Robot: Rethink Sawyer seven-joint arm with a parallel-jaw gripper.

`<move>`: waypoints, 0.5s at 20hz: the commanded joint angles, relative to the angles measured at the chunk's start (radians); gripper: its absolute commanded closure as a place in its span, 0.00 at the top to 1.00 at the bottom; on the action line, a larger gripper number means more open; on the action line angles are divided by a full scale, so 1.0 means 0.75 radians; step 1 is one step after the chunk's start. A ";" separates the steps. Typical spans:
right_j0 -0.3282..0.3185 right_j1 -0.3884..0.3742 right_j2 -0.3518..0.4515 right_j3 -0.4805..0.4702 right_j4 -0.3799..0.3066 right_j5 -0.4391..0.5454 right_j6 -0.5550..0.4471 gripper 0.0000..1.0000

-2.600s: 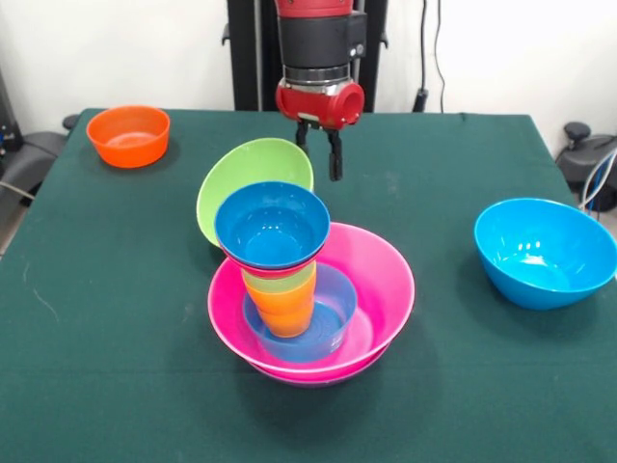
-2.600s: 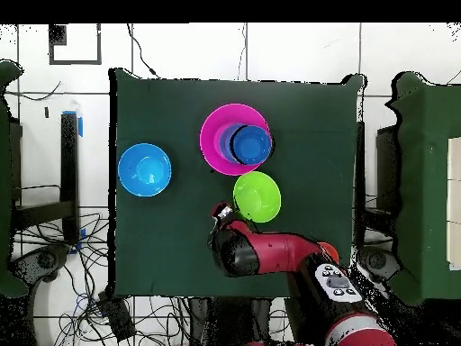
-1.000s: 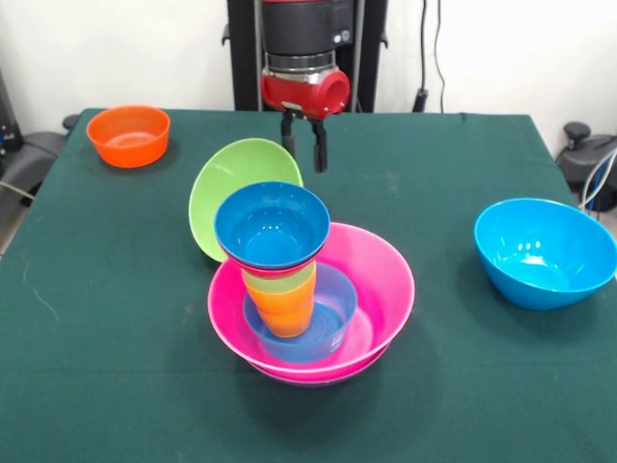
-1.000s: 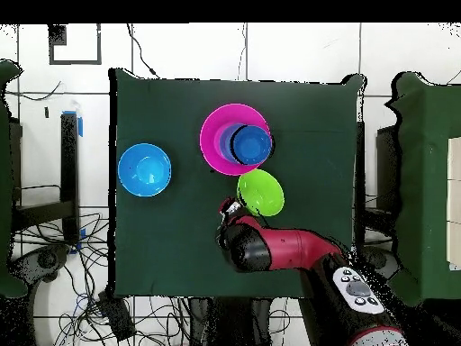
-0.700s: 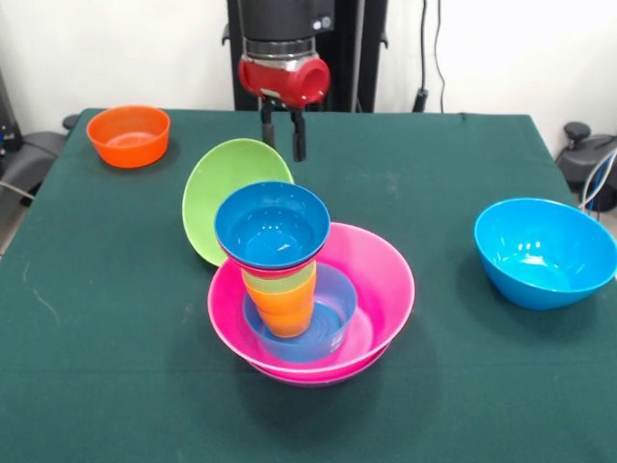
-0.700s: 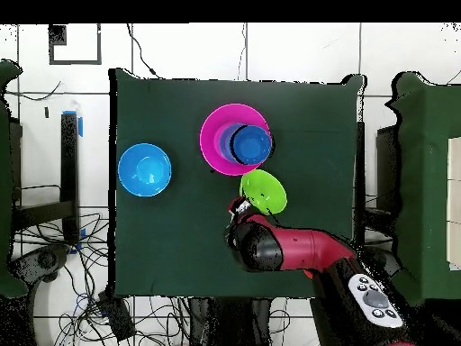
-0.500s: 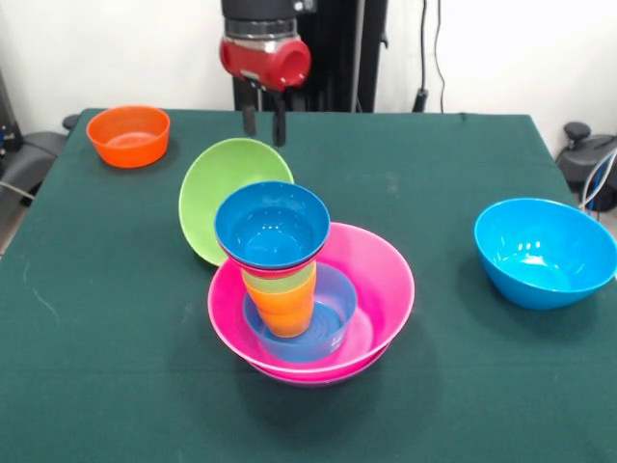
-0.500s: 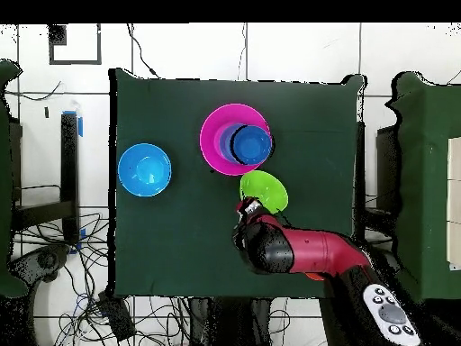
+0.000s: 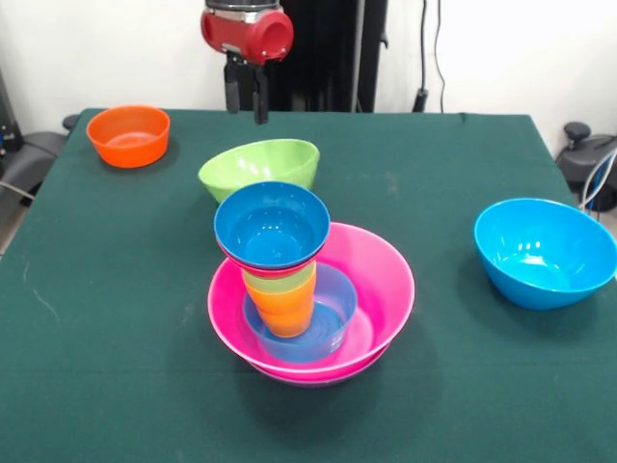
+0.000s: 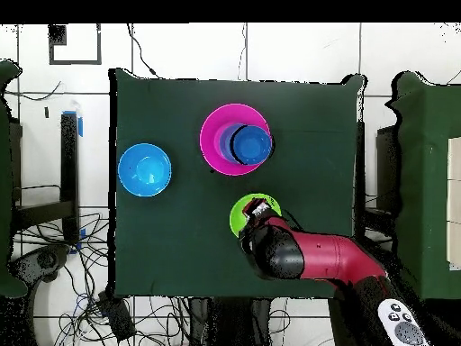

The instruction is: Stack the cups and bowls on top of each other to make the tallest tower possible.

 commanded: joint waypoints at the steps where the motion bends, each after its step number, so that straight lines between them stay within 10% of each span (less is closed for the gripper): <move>1: -0.008 0.007 0.154 0.117 -0.026 0.139 -0.154 1.00; 10: 0.030 0.128 0.156 0.072 -0.052 0.018 -0.072 1.00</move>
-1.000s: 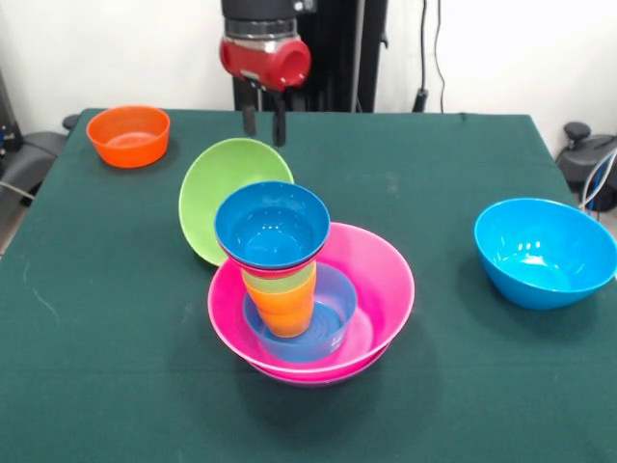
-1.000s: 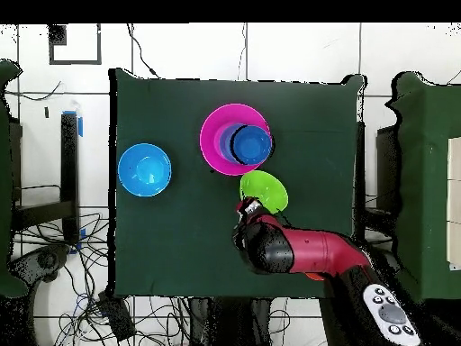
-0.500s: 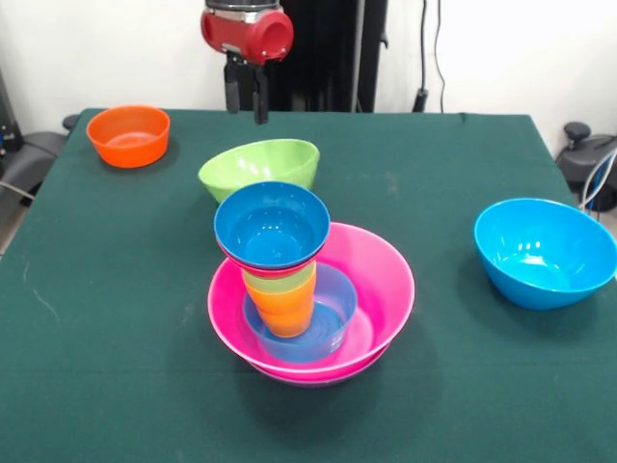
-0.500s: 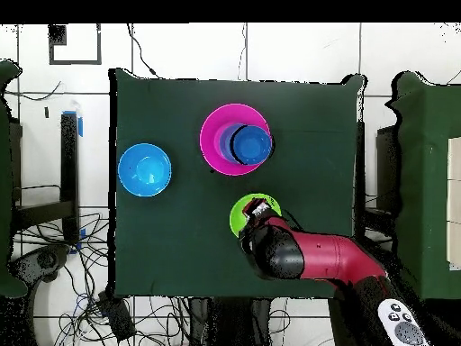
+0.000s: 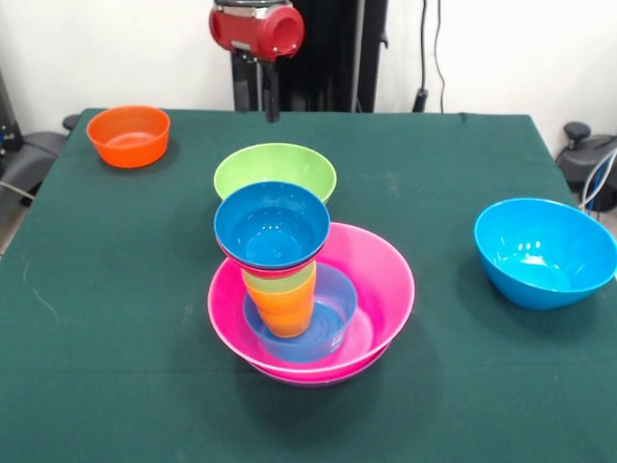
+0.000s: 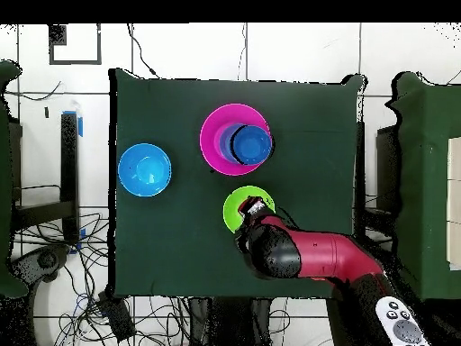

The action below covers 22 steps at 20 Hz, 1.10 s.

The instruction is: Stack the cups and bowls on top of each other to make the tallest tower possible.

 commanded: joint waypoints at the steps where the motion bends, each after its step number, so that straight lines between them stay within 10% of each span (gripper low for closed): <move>1: 0.059 0.166 0.102 0.047 -0.054 -0.019 -0.051 1.00; 22: 0.200 0.391 0.007 -0.111 -0.030 -0.248 0.036 1.00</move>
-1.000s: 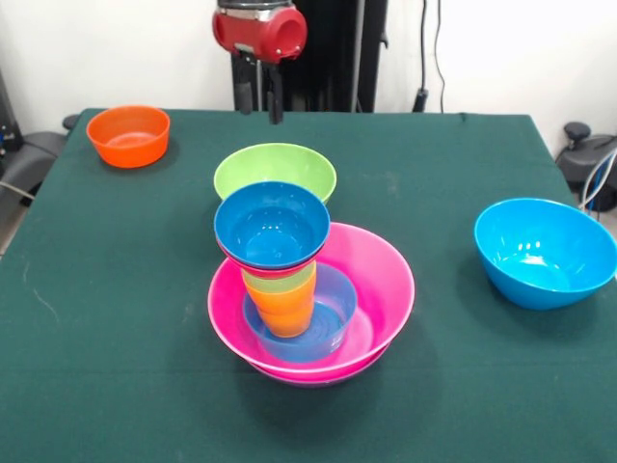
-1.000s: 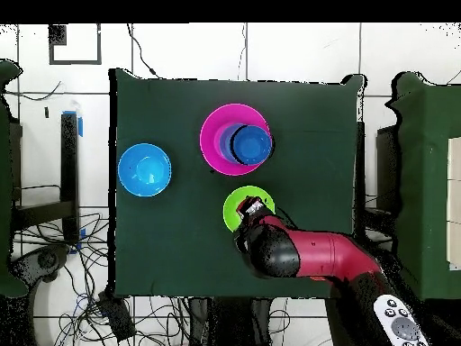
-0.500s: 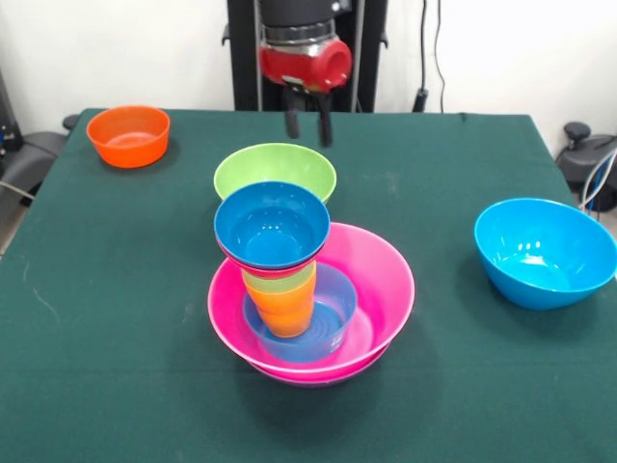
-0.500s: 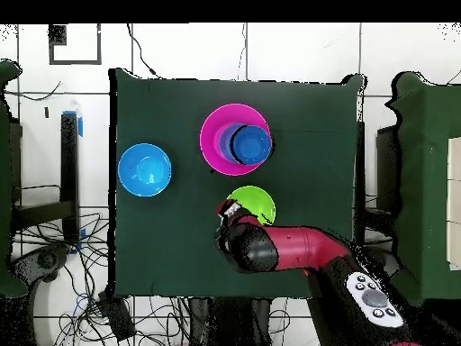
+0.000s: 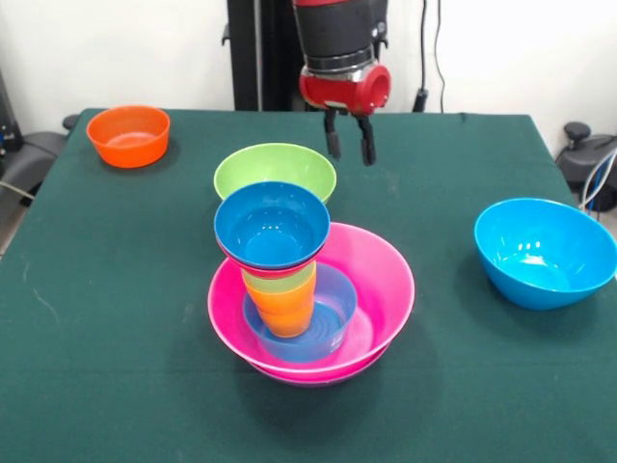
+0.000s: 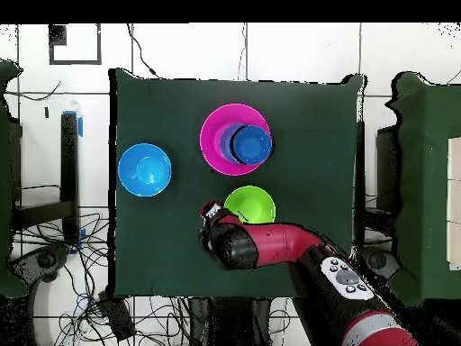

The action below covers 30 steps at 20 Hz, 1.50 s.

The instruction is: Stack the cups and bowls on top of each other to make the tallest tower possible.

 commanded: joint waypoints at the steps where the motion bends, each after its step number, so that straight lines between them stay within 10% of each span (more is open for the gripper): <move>1: 0.026 0.091 -0.008 -0.087 -0.041 -0.072 0.026 1.00; 22: -0.080 -0.135 0.029 0.001 -0.050 0.105 -0.063 1.00; 30: -0.004 0.047 -0.022 -0.091 -0.081 -0.053 0.004 1.00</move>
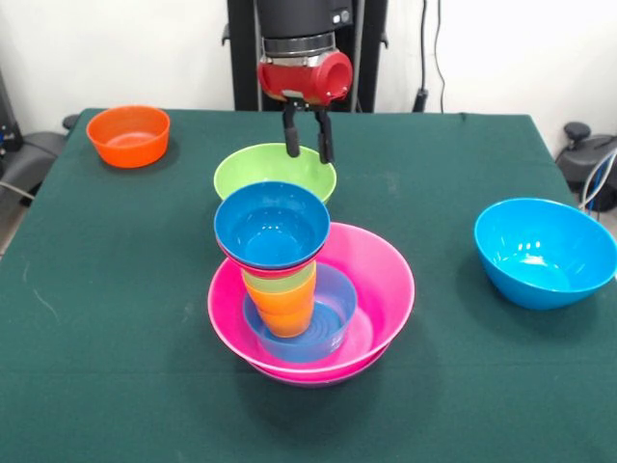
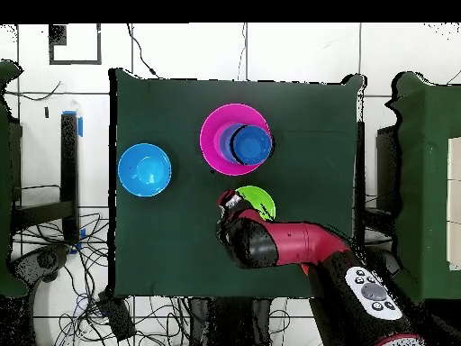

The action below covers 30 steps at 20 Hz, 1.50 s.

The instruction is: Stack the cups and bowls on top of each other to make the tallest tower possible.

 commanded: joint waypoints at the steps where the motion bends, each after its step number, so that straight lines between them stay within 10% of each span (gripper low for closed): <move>1: 0.082 0.185 -0.016 -0.086 -0.069 -0.062 0.009 1.00; 12: 0.108 0.262 -0.027 -0.109 -0.059 -0.129 0.031 1.00; 30: -0.091 0.222 0.003 -0.087 -0.206 -0.001 -0.130 1.00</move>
